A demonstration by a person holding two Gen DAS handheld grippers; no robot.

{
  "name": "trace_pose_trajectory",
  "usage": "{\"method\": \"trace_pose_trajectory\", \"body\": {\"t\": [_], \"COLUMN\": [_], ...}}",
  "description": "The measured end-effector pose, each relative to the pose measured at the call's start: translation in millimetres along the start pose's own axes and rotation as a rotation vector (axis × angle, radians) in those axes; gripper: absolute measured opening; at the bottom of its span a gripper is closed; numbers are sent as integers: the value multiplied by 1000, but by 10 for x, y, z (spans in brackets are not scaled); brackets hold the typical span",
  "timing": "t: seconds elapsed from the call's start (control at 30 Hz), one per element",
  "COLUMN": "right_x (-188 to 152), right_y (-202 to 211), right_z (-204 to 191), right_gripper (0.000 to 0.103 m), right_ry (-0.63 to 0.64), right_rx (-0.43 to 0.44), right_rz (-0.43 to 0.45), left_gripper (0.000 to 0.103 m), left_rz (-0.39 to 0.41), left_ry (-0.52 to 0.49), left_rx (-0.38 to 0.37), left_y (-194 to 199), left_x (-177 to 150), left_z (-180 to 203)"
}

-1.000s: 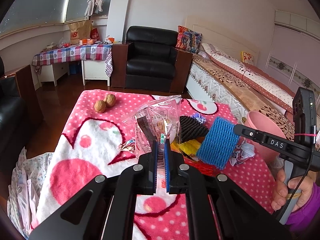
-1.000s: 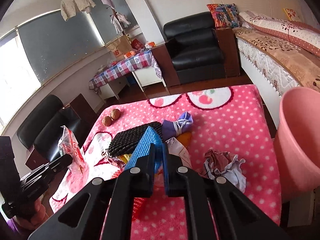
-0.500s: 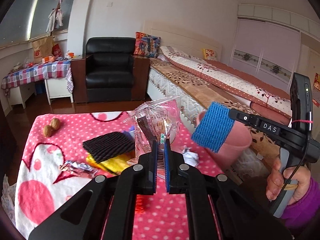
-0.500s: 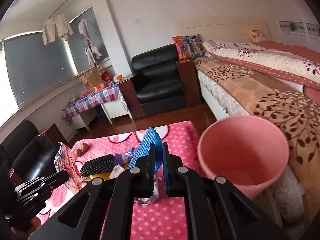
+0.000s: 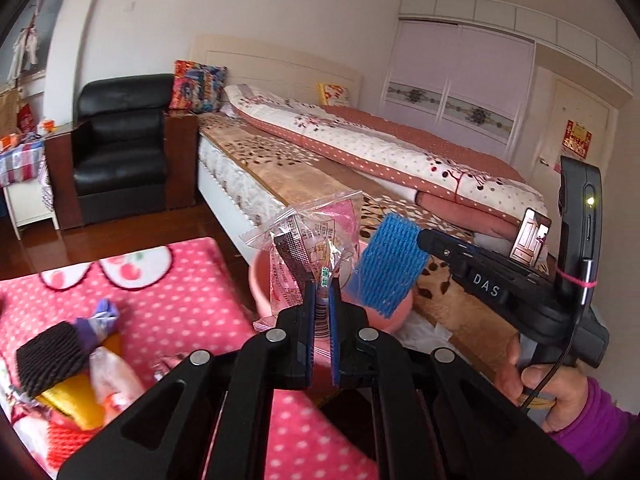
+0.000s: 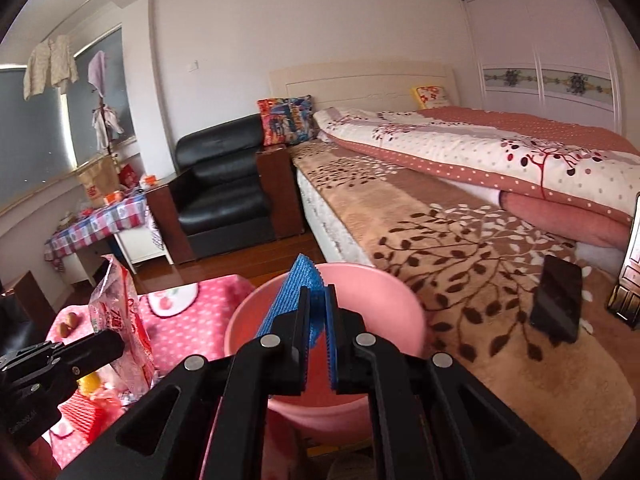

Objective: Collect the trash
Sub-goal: 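Carry wrapper in left tool and scrubber in right tool over pink bucket, then open both tools to drop wrapper and scrubber into pink bucket, then move both open tools back over the trash on the blanket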

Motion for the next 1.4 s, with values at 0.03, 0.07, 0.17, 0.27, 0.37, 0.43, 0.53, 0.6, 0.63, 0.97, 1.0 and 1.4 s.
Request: {"method": "trace_pose_trajectory", "body": {"t": [0.03, 0.07, 0.17, 0.27, 0.37, 0.43, 0.53, 0.6, 0.63, 0.97, 1.0, 1.4], "right_x": [-2, -4, -14, -53, -88, -120, -158, -186, -196, -183, -180, -280], "right_y": [-52, -105, -239, -333, -458, -534, -620, -670, -686, -663, -636, 26], "right_z": [45, 80, 124, 133, 143, 151, 162, 158, 152, 74, 65, -469], "right_gripper": [6, 7, 7, 7, 7, 7, 8, 8, 8, 36, 36, 42], "right_ry": [-4, -7, -1, 6, 12, 11, 8, 8, 7, 3, -2, 19], "right_rx": [-8, -15, -35, -45, -51, -51, -50, -45, -42, -6, -1, 138], "right_rz": [-4, -7, -10, -18, -30, -44, -59, -68, -71, -68, -67, -47], "left_gripper": [6, 6, 6, 6, 6, 6, 6, 7, 9, 33, 33, 33], "left_rz": [-9, -18, -41, -67, -88, -99, -114, -130, -138, -152, -146, -63], "left_ry": [-1, -2, -8, -6, -4, -3, 3, 10, 13, 38, 41, 31], "left_rx": [-10, -14, -21, -19, -15, -6, 8, 19, 24, 25, 28, 136], "left_y": [-91, -172, -378, -566, -720, -786, -874, -916, -945, -917, -885, -150], "left_x": [13, 20, 26, 11, -14, -44, -76, -94, -102, -103, -91, -48], "left_z": [21, 29, 20, -15, -54, -100, -170, -227, -247, -334, -336, -336]}}
Point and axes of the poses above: each gripper's, at about its wrist camera, not at the fingertips, and y roughly against the way its jaws point, z to its right, x to its top, the point moved 9 cm from there along -y, roughly the way its jaws point, and after that the axes turned 15 degrees about -x, right-handed, at the moved point
